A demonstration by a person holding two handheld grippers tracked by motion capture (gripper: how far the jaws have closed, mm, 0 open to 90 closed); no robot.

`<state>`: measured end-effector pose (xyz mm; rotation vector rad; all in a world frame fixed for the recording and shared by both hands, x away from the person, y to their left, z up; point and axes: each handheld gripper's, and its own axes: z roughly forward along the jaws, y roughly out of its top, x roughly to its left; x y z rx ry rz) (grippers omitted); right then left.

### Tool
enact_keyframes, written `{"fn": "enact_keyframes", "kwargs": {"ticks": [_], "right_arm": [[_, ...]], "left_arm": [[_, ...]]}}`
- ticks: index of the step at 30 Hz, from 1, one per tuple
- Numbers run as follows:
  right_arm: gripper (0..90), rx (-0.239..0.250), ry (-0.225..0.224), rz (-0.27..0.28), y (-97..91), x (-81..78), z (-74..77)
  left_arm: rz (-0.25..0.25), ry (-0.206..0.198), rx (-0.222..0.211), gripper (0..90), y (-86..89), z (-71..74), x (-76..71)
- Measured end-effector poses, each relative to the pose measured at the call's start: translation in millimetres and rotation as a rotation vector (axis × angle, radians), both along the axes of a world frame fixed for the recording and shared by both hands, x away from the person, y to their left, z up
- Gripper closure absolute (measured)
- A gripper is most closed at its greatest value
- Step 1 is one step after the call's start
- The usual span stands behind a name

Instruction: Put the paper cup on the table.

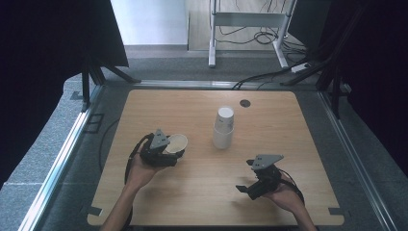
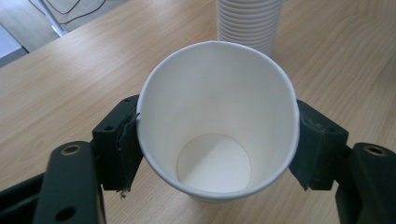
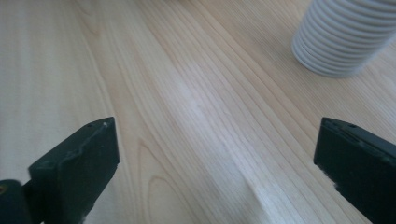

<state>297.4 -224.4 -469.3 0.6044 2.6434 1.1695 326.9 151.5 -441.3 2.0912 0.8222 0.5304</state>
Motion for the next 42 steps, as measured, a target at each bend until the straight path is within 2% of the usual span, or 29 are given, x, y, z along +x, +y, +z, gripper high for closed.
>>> {"fn": "enact_keyframes", "kwargs": {"ticks": [10, 16, 20, 33, 36, 38, 40, 42], "right_arm": [[0.0, -0.055, -0.008, -0.05, -5.9, 1.9, -14.1], [0.0, -0.044, -0.006, -0.069, -10.2, 2.1, -19.6], [0.0, -0.043, -0.001, -0.068, -11.7, 1.2, -21.0], [0.1, -0.041, 0.003, -0.063, -11.4, -0.6, -20.8], [0.2, -0.043, 0.009, -0.06, -10.9, -0.6, -21.5], [0.1, -0.042, 0.01, -0.06, -10.8, -0.4, -21.7], [0.1, -0.041, 0.012, -0.061, -10.7, -0.3, -21.6], [0.1, -0.041, 0.013, -0.061, -10.8, 0.1, -21.3]], "left_arm": [[0.046, 0.008, -0.019, 26.9, 0.4, -20.6, 7.6], [0.062, 0.0, 0.001, 26.3, -4.1, -31.8, 11.5], [0.067, -0.004, -0.009, 26.1, -5.7, -37.3, 12.9], [0.071, 0.003, -0.014, 24.5, -8.5, -43.8, 13.5], [0.071, 0.022, -0.003, 21.3, -8.4, -43.7, 14.4], [0.063, 0.049, -0.023, 13.7, -7.7, -43.4, 15.5], [0.063, 0.061, -0.052, 10.1, -6.1, -41.8, 15.7], [0.066, 0.078, -0.073, 2.8, -4.5, -39.5, 16.0]]}}
